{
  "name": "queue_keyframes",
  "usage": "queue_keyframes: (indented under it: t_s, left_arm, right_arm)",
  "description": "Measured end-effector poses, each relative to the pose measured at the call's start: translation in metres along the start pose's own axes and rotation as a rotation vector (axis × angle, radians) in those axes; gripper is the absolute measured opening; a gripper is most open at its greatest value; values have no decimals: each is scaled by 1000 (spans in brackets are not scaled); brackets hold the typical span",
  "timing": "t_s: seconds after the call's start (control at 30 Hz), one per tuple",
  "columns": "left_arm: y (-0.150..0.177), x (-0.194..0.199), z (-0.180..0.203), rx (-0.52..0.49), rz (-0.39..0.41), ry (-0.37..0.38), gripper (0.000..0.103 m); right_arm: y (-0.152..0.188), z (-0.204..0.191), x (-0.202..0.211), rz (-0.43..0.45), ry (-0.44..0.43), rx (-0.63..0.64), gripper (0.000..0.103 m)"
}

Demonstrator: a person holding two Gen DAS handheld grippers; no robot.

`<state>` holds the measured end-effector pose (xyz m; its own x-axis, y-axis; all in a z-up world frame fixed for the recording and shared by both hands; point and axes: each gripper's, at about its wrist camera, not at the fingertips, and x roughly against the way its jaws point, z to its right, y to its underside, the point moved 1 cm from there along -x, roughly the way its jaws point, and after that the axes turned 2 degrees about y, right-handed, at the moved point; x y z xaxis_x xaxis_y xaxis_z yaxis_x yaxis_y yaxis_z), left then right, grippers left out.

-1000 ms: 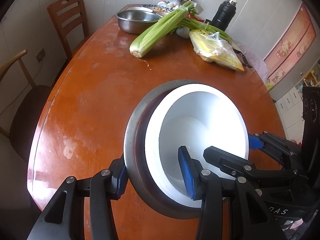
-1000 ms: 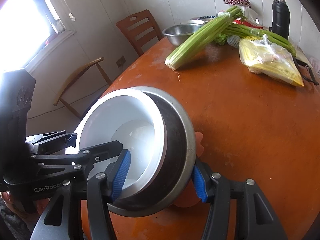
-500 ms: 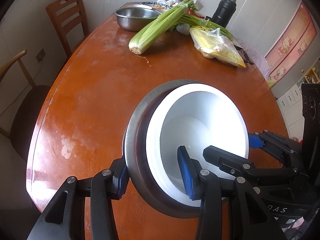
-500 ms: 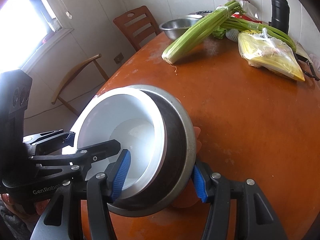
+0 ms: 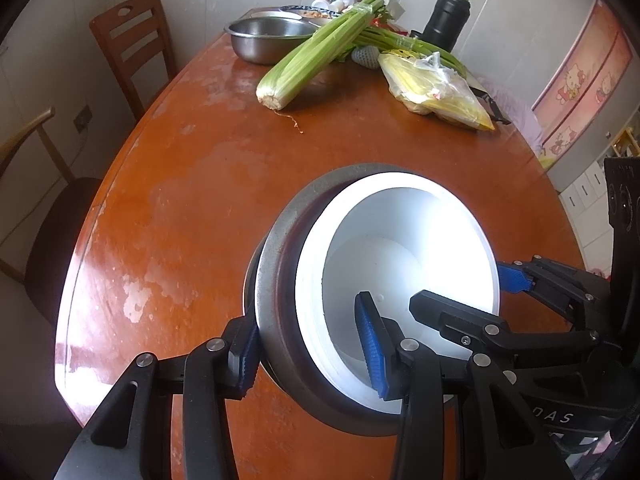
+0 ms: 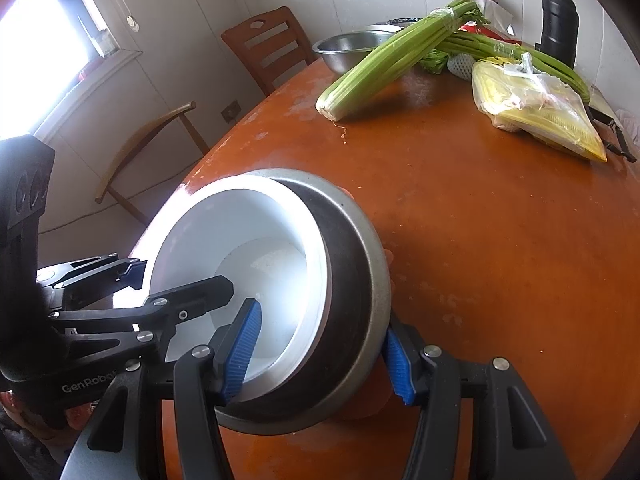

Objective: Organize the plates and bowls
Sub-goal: 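Lower the steel bowl stack onto the steel pan stack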

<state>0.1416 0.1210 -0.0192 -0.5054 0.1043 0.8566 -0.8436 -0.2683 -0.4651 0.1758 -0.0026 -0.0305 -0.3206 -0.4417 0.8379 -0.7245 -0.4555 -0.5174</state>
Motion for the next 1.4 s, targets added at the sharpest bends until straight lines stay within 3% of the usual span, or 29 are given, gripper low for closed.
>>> queue_keyframes:
  t_s: [0.8,1.07,1.4]
  left_arm:
    - [0,34,-7,-1,85,-56,48]
    - [5,32,-21,62,71,-15,61]
    - [2,11,-18,79,22,29,63]
  right_arm:
    - [5,-3,9,31,63,35,58]
    - [7,1,13,45,78,30,58]
    - [10,0,16,55,99,52,59]
